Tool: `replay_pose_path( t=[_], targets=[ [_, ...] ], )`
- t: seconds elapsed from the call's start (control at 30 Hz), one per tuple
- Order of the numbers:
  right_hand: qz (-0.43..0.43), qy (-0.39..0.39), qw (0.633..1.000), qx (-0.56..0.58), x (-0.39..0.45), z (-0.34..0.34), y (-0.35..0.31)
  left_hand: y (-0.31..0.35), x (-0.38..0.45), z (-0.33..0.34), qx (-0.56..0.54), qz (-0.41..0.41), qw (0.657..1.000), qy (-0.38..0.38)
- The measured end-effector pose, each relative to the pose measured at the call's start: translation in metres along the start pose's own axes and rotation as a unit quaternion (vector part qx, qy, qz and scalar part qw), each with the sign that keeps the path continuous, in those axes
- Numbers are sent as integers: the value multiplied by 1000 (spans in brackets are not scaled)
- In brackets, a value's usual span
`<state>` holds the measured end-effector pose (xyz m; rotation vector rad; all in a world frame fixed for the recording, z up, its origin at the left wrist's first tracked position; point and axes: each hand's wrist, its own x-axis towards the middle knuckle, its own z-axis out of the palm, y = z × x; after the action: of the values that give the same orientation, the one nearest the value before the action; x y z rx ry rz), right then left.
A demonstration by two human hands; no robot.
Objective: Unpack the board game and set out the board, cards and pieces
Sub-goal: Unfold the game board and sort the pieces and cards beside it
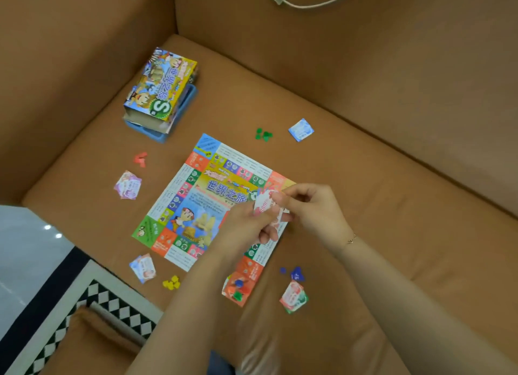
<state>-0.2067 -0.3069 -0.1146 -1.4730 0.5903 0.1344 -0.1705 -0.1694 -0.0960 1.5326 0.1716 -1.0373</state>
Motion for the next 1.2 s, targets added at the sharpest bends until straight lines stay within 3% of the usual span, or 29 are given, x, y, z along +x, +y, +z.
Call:
replay_pose_path(
  t=[0.1, 0.33, 0.67, 0.83, 1.03, 1.2],
  targets=[
    [-1, 11, 1000, 0, 1, -23, 3, 4, 8, 20, -66, -28, 997, 0],
    [17, 65, 998, -14, 14, -54, 17, 3, 33, 39, 34, 24, 998, 55],
    [4, 135, 991, 4, 76, -71, 29, 11, 81, 37, 16, 22, 996, 80],
    [-10, 175, 980, -93, 156, -79, 30, 13, 113, 25, -9, -25, 996, 88],
    [5, 216, 951, -223, 198, -84, 35, 19, 120, 20, -171, -82, 978, 82],
    [-1, 255, 912, -323, 204, -80, 35, 14, 115, 12, -185, -46, 981, 45]
  ],
)
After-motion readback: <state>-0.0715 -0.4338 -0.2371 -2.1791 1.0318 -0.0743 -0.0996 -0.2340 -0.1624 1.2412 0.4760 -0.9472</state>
